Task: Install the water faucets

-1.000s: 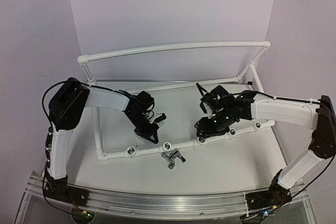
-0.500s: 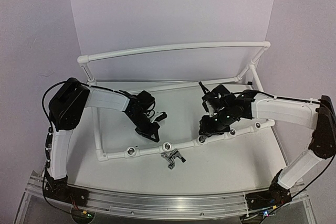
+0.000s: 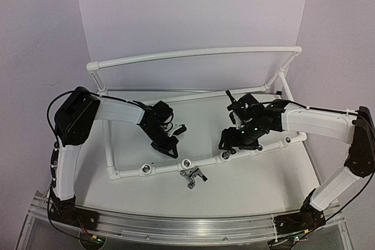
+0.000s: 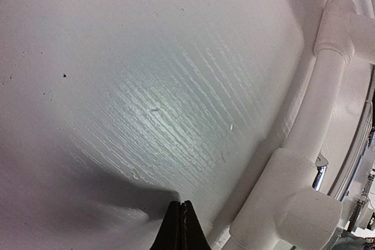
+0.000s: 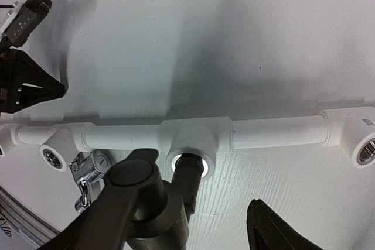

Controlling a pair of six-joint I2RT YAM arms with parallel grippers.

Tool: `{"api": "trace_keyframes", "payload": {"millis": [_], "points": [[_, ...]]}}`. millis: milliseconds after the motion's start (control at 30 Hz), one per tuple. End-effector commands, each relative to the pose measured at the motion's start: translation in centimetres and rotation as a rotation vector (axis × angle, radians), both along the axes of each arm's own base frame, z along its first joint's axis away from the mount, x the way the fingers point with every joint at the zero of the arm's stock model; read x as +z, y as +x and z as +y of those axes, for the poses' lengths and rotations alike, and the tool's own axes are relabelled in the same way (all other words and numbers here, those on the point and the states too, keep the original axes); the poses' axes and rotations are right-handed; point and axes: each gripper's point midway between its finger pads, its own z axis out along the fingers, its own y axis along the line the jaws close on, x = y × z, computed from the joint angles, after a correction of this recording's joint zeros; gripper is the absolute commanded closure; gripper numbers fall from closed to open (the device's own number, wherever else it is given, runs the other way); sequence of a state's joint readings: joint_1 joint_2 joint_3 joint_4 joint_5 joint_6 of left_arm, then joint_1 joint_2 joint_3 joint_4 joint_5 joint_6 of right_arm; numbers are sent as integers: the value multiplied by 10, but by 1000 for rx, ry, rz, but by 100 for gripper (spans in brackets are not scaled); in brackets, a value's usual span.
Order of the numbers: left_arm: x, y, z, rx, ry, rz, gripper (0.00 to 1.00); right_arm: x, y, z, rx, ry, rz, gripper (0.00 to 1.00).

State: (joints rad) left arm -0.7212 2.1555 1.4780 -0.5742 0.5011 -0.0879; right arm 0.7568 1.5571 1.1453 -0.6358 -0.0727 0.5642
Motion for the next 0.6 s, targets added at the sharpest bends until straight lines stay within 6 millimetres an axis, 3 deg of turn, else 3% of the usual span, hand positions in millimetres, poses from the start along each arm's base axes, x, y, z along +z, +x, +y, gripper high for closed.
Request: {"api": "trace_keyframes", "payload": {"millis": [0, 167, 267, 467, 567], "points": [[-29, 4, 20, 33, 126, -9, 100, 18, -1, -1, 19, 34, -35, 19], [-28, 5, 19, 34, 126, -8, 100, 35, -7, 4, 119, 68, -75, 3], [-26, 5, 19, 37, 126, -15, 97, 48, -8, 1, 152, 87, -106, 2], [-15, 9, 23, 47, 128, -51, 61, 69, -9, -12, 206, 108, -174, 2], [2, 13, 21, 47, 110, -83, 48, 85, -12, -14, 276, 119, -226, 2]]}}
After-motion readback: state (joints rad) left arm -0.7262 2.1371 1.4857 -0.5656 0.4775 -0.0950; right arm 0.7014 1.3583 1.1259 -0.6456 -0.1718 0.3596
